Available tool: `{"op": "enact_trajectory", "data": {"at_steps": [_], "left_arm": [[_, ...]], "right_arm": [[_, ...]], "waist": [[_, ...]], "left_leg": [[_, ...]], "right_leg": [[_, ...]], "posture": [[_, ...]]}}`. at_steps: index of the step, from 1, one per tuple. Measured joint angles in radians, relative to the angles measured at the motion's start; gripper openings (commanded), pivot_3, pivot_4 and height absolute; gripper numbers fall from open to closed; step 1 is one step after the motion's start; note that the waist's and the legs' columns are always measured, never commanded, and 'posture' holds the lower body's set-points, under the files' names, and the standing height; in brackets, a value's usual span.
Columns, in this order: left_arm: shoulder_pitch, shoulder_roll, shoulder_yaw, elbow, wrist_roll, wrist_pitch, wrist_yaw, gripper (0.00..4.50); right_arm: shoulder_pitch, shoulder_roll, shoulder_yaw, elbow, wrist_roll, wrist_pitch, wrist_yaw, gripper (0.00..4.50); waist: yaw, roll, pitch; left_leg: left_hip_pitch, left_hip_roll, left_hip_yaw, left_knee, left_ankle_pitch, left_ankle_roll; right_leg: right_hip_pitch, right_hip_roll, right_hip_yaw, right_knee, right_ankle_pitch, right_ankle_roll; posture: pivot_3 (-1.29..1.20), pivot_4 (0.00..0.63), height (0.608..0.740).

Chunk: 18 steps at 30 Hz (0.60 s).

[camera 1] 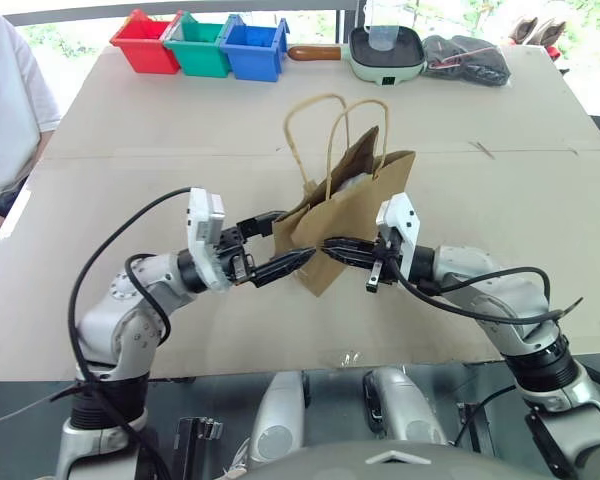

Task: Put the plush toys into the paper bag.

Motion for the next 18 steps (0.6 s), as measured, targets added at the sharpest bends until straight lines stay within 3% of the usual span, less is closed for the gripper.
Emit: {"op": "enact_trajectory", "data": {"at_steps": [3,5,6,10,11,12,15,16,18], "left_arm": [[0.01,-0.068,-0.042,-0.002,0.047,-0.02,0.099,3.77],[0.017,-0.092,-0.056,-0.007,0.062,-0.032,0.136,2.74],[0.02,-0.101,-0.065,-0.013,0.083,-0.05,0.16,2.55],[0.022,-0.128,-0.07,-0.019,0.094,-0.091,0.184,0.86],[0.015,-0.127,-0.071,-0.012,0.094,-0.104,0.172,0.28],[0.005,-0.119,-0.069,0.001,0.092,-0.119,0.149,0.0],[-0.13,0.005,-0.072,0.198,0.1,-0.216,-0.08,0.0],[-0.187,0.031,-0.072,0.277,0.115,-0.259,-0.155,0.0],[-0.312,0.058,-0.078,0.439,0.136,-0.341,-0.288,0.0]], "right_arm": [[0.003,-0.007,-0.003,-0.002,-0.024,-0.007,0.03,0.0],[0.016,-0.017,-0.005,-0.011,-0.03,-0.01,0.038,0.0],[0.036,-0.031,-0.014,-0.029,-0.039,-0.018,0.044,0.0],[0.117,-0.084,-0.051,-0.113,-0.132,-0.12,0.025,0.0],[0.154,-0.105,-0.081,-0.143,-0.152,-0.149,0.021,0.53],[0.187,-0.129,-0.113,-0.168,-0.156,-0.161,0.023,0.95],[0.358,-0.256,-0.291,-0.25,-0.12,-0.16,0.065,2.4],[0.397,-0.279,-0.346,-0.261,-0.105,-0.16,0.079,2.74],[0.448,-0.313,-0.432,-0.282,-0.078,-0.162,0.105,3.82]], "waist": [[0.001,0.0,0.0],[0.001,0.0,0.0],[0.001,0.0,0.0],[0.006,0.0,0.0],[0.008,0.0,0.0],[0.012,0.0,0.0],[0.024,0.0,0.0],[0.023,0.0,0.0],[0.016,-0.001,-0.001]], "left_leg": [[0.0,0.0,0.0,0.0,0.0,0.0],[0.0,0.0,0.0,0.0,0.0,0.0],[0.0,0.0,0.0,0.0,0.0,0.0],[0.0,-0.001,0.0,0.0,0.0,0.0],[0.0,-0.001,0.0,0.0,0.0,0.0],[0.0,-0.001,0.0,0.0,0.0,0.0],[0.0,-0.001,-0.001,0.001,0.0,0.0],[0.0,-0.001,0.0,0.001,0.0,0.0],[0.001,-0.001,0.001,0.002,0.0,0.0]], "right_leg": [[0.0,0.0,0.0,0.0,0.0,0.0],[0.0,0.0,0.0,0.001,0.0,0.0],[0.0,0.0,0.0,0.001,0.0,0.0],[0.0,-0.001,0.0,0.0,0.0,0.0],[0.0,-0.001,0.0,0.001,0.0,0.0],[0.0,0.0,0.0,0.001,0.0,0.0],[0.001,0.0,-0.001,0.0,0.0,0.0],[0.001,0.0,-0.001,0.0,0.0,0.0],[0.001,0.001,0.0,0.0,0.0,0.0]], "posture": [[0.0,0.15,0.74],[0.0,0.15,0.74],[0.0,0.15,0.74],[0.0,0.15,0.74],[0.0,0.15,0.74],[0.0,0.15,0.74],[0.0,0.15,0.74],[0.0,0.15,0.74],[0.0,0.15,0.74]]}}
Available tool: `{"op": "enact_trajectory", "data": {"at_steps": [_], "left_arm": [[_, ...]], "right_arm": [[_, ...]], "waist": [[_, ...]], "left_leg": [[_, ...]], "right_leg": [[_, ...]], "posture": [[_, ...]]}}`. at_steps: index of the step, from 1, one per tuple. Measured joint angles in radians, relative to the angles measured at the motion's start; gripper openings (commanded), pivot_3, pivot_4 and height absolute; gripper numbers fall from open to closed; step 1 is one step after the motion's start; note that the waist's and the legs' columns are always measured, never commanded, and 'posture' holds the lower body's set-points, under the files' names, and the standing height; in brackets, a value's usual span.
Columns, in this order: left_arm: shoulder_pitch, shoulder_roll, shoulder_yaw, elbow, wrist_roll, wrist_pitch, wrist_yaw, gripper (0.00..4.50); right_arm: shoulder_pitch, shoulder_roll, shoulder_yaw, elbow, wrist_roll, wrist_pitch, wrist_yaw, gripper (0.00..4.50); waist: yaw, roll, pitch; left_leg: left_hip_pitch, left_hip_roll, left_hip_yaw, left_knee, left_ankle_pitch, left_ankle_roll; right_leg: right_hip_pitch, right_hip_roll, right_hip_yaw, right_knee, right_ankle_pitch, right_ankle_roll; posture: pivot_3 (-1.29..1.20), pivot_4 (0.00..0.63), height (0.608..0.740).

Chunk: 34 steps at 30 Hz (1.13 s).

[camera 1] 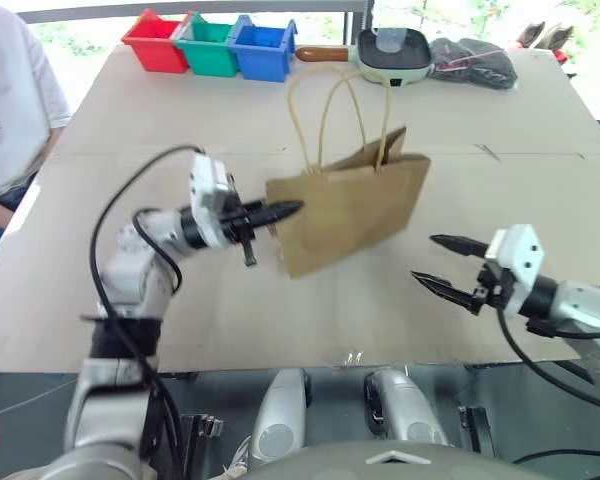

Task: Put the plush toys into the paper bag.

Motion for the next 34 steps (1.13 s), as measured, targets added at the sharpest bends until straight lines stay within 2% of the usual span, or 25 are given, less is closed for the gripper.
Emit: {"op": "enact_trajectory", "data": {"at_steps": [1,2,3,5,7,10,12,13,14,15,16,17,20,22,28,29,31,33,34], "left_arm": [[-0.048,-0.001,-0.007,0.063,0.009,-0.031,-0.057,0.0],[-0.128,-0.015,-0.036,0.171,0.029,-0.084,-0.14,0.0],[-0.172,-0.018,-0.051,0.242,0.043,-0.113,-0.179,0.0],[-0.357,-0.051,-0.103,0.546,0.115,-0.275,-0.307,0.0],[-0.444,-0.068,-0.138,0.697,0.155,-0.378,-0.341,0.0],[-0.529,-0.105,-0.17,0.889,0.202,-0.508,-0.356,1.02],[-0.541,-0.11,-0.17,0.962,0.221,-0.545,-0.36,1.97],[-0.541,-0.11,-0.165,0.974,0.221,-0.547,-0.361,2.32],[-0.54,-0.109,-0.158,0.978,0.22,-0.535,-0.361,2.89],[-0.54,-0.107,-0.151,0.975,0.215,-0.516,-0.361,3.23],[-0.536,-0.102,-0.137,0.964,0.211,-0.487,-0.361,3.76],[-0.519,-0.09,-0.119,0.927,0.205,-0.447,-0.356,4.11],[-0.372,-0.028,-0.052,0.676,0.151,-0.26,-0.274,4.11],[-0.203,0.012,0.008,0.429,0.084,-0.076,-0.159,4.11],[0.231,0.046,0.198,-0.168,-0.086,0.282,0.189,4.11],[0.265,0.045,0.219,-0.213,-0.097,0.303,0.225,4.11],[0.441,0.038,0.279,-0.389,-0.121,0.339,0.31,4.11],[0.593,0.007,0.298,-0.476,-0.12,0.344,0.365,4.11],[0.609,0.003,0.297,-0.48,-0.12,0.345,0.371,4.11]], "right_arm": [[0.018,-0.008,-0.034,-0.01,0.013,-0.004,0.01,4.28],[0.054,-0.019,-0.078,-0.019,0.024,-0.008,0.025,4.4],[0.065,-0.028,-0.093,-0.018,0.027,-0.007,0.033,4.4],[0.115,-0.049,-0.174,-0.019,0.035,-0.016,0.057,4.4],[0.11,-0.05,-0.21,-0.018,0.042,-0.023,0.06,4.4],[0.083,-0.049,-0.201,0.006,0.04,-0.037,0.068,4.5],[0.058,-0.046,-0.187,0.034,0.032,-0.045,0.07,4.5],[0.053,-0.045,-0.18,0.042,0.03,-0.046,0.07,4.5],[0.049,-0.042,-0.171,0.048,0.028,-0.046,0.071,4.5],[0.046,-0.041,-0.166,0.048,0.028,-0.046,0.07,4.5],[0.041,-0.039,-0.164,0.048,0.028,-0.046,0.07,4.5],[0.036,-0.036,-0.164,0.048,0.029,-0.047,0.07,4.5],[0.035,-0.031,-0.162,0.066,0.034,-0.047,0.071,4.5],[0.047,-0.027,-0.164,0.08,0.034,-0.046,0.072,4.5],[0.089,-0.029,-0.217,0.093,0.062,-0.035,0.078,4.5],[0.088,-0.032,-0.217,0.096,0.062,-0.033,0.081,4.5],[0.125,-0.054,-0.242,0.097,0.072,-0.023,0.101,4.5],[0.166,-0.06,-0.261,0.114,0.072,-0.016,0.116,4.5],[0.171,-0.06,-0.263,0.117,0.072,-0.015,0.117,4.5]], "waist": [[-0.005,0.0,-0.001],[-0.004,0.0,-0.001],[-0.001,0.0,-0.001],[0.007,0.0,-0.001],[-0.002,0.0,-0.001],[-0.016,0.0,-0.001],[-0.025,0.0,-0.001],[-0.026,0.0,-0.001],[-0.025,0.0,-0.001],[-0.025,0.0,-0.001],[-0.025,0.0,-0.001],[-0.026,0.0,-0.001],[-0.032,0.0,-0.001],[-0.031,0.001,-0.001],[-0.003,0.001,-0.001],[-0.001,0.001,-0.001],[-0.001,0.001,-0.001],[0.0,0.001,-0.001],[0.0,0.001,-0.001]], "left_leg": [[0.001,0.0,0.001,0.0,0.0,0.0],[0.001,0.0,0.001,0.0,0.0,0.0],[0.001,0.0,-0.001,0.0,0.0,0.0],[-0.001,0.0,-0.002,0.001,0.0,0.0],[-0.001,-0.001,0.0,0.001,0.0,0.0],[-0.001,-0.001,0.0,0.001,0.0,0.0],[-0.001,0.0,-0.001,0.0,0.0,0.0],[-0.001,0.0,-0.001,0.0,0.0,0.0],[-0.001,0.0,-0.001,0.0,0.0,0.0],[-0.001,0.0,-0.002,0.0,0.0,0.0],[-0.002,0.0,-0.002,0.0,0.0,0.0],[-0.002,0.0,-0.002,0.0,0.0,0.0],[0.0,0.001,-0.001,0.0,0.0,0.0],[0.0,0.002,-0.001,-0.001,0.0,0.0],[0.002,0.001,-0.002,0.0,0.0,0.0],[0.002,0.0,-0.002,0.0,0.0,0.0],[0.006,0.001,0.0,-0.001,0.0,0.0],[0.015,0.0,0.001,-0.002,-0.001,0.001],[0.015,0.0,0.001,-0.002,-0.001,0.001]], "right_leg": [[0.001,0.0,0.001,0.0,0.0,0.0],[0.001,0.0,0.001,0.0,0.0,0.0],[0.001,0.0,0.0,0.0,0.0,0.0],[0.001,0.001,-0.002,0.0,0.0,0.0],[0.001,0.0,0.001,-0.001,0.0,0.0],[0.001,0.001,0.001,0.0,0.0,0.0],[0.0,0.001,0.001,0.001,0.0,0.0],[0.0,0.001,0.0,0.001,0.0,0.0],[0.0,0.001,0.0,0.001,0.0,0.0],[0.0,0.001,0.0,0.001,0.0,0.0],[0.0,0.001,0.0,0.001,0.0,0.0],[0.0,0.0,0.0,0.001,0.0,0.0],[0.0,0.0,0.001,0.002,0.0,0.0],[0.0,0.0,0.0,0.002,0.0,0.0],[0.003,-0.003,-0.001,0.003,0.0,0.0],[0.003,-0.003,-0.001,0.002,0.0,0.0],[0.006,-0.004,0.002,0.001,0.0,0.0],[0.014,-0.004,0.002,-0.001,-0.001,0.0],[0.014,-0.004,0.002,0.0,-0.001,0.0]], "posture": [[0.0,0.15,0.74],[0.0,0.15,0.74],[0.0,0.15,0.74],[0.0,0.15,0.74],[0.0,0.15,0.74],[0.0,0.15,0.74],[0.0,0.15,0.74],[0.0,0.15,0.74],[0.0,0.15,0.74],[0.0,0.15,0.74],[0.0,0.15,0.74],[0.0,0.15,0.74],[0.0,0.15,0.74],[0.0,0.15,0.74],[0.0,0.15,0.74],[0.0,0.15,0.74],[0.0,0.15,0.74],[0.0,0.15,0.74],[0.0,0.15,0.74]]}}
